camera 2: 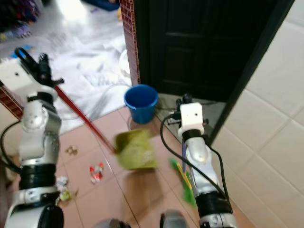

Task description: Sweep floor

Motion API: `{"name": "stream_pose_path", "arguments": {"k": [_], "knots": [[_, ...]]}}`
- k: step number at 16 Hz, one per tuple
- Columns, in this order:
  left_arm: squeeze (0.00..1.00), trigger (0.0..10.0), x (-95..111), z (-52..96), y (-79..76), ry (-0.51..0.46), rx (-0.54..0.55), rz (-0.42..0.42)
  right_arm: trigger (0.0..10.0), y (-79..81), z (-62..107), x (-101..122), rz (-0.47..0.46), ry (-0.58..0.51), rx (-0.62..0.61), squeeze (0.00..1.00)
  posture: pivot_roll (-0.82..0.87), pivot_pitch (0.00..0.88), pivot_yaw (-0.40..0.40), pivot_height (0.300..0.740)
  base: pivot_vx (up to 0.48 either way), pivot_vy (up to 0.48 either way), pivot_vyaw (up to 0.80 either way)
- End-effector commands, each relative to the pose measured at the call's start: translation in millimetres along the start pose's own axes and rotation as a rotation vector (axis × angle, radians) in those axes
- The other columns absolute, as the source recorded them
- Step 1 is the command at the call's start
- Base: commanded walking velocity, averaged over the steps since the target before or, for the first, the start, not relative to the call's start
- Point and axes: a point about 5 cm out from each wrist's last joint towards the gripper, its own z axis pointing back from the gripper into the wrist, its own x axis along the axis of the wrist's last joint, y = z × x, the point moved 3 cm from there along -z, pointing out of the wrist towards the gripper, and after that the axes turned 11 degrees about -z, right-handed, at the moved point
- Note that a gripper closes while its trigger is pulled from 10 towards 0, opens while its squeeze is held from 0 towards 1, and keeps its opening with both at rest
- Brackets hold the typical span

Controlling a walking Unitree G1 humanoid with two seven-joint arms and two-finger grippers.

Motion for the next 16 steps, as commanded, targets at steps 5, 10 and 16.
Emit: {"name": "stream_pose_path", "arguments": {"k": [5, 10, 16], "knots": [[0.0, 10.0, 51.5, -20.3, -4.4, -0.126, 0.046, 0.187, 10.0, -2.8, -2.4, 7.3, 0.048, -0.022, 0.029, 0.0, -0.09, 0.0, 0.045, 0.74, 0.451, 0.0, 0.0], [0.0, 10.0, 62.5, -32.3, 6.0, -0.162, 0.104, 0.173, 10.0, 0.6, -1.8, 7.3, 0.056, -0.022, 0.046, 0.0, -0.09, 0.0, 0.045, 0.74, 0.463, 0.0, 0.0], [0.0, 10.0, 64.1, -41.0, 17.4, -0.172, 0.176, 0.16, 10.0, 2.9, -0.6, 6.5, 0.056, -0.019, 0.06, 0.0, -0.1, 0.0, 0.047, 0.74, 0.48, 0.0, 0.0]]}}
